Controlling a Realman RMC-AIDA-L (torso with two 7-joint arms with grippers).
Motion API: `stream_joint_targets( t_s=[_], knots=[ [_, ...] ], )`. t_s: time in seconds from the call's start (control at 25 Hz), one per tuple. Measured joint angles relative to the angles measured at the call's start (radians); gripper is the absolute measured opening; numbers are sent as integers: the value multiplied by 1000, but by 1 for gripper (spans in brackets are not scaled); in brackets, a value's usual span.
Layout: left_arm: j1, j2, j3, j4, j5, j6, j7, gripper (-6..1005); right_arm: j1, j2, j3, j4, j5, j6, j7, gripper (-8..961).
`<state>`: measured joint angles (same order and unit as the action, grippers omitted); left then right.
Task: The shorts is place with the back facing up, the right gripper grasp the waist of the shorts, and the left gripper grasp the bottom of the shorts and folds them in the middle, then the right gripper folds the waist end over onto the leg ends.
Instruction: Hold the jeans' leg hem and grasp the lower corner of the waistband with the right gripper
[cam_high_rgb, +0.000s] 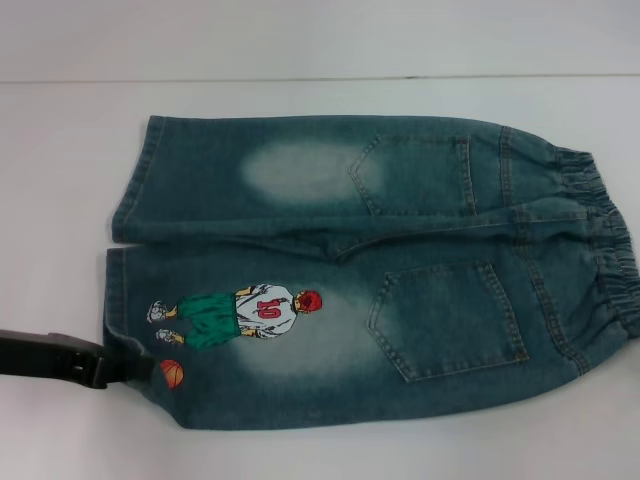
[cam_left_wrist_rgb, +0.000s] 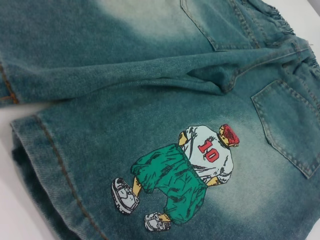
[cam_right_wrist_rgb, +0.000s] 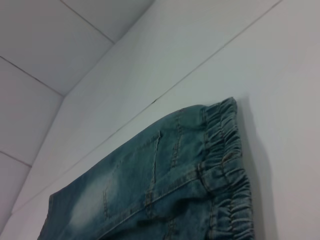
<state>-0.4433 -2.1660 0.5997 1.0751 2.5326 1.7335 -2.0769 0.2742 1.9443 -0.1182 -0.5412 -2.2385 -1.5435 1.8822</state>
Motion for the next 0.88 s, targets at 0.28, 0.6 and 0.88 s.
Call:
stream_joint_targets(
  t_s=[0.28,0.6,0.88],
  knots=[
    [0,-2,2,0,0,2,0,6,17,-1,-12,7,-10,5,19,910],
    [2,-3,2,2,-3,9,0,7,38,-1,-82,6,-10,15,65,909],
    [2,-3,2,0,-4,9,0,7,49,-1,-108,5,-10,35,88,909]
  ],
)
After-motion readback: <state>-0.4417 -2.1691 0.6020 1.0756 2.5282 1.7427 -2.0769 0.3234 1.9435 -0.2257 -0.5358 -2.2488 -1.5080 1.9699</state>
